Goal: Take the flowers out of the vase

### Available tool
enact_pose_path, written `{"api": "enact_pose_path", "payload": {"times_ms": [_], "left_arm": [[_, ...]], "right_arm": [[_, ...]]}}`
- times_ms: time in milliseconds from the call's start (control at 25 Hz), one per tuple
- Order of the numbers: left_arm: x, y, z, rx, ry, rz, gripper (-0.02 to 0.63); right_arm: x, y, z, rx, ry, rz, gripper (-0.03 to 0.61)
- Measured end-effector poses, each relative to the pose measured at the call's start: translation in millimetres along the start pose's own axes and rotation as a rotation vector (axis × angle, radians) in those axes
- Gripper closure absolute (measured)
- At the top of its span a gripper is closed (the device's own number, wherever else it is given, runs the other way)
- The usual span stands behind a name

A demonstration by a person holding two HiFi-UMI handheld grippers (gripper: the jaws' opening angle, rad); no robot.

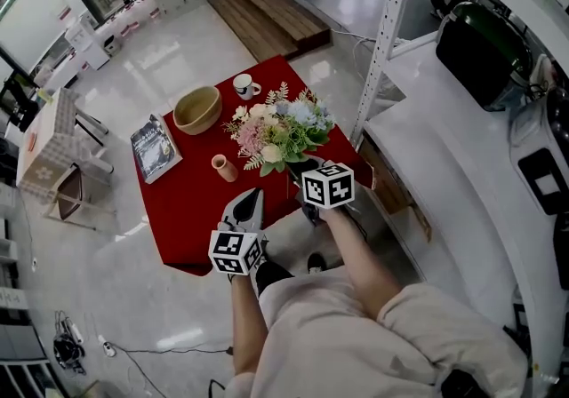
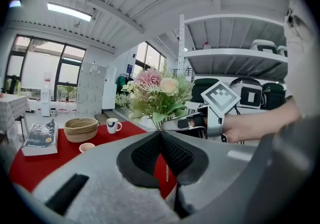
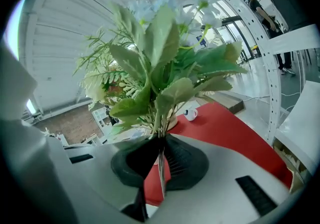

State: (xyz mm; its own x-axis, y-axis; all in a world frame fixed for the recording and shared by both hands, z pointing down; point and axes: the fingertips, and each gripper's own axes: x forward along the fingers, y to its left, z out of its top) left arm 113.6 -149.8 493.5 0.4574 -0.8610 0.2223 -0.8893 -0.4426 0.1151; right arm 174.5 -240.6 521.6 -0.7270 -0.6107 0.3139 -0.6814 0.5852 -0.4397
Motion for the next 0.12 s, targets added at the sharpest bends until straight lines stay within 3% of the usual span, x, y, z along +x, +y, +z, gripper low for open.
{"api": "enact_pose_path", "payload": {"times_ms": [120], "left_arm": [[-1.6,-2.7,1.5,-0.013,-0.005,-0.012,0.606]], "right_arm": [[-0.6,0.5,0.6,0.023,-0.002,0.006,0.541]]}}
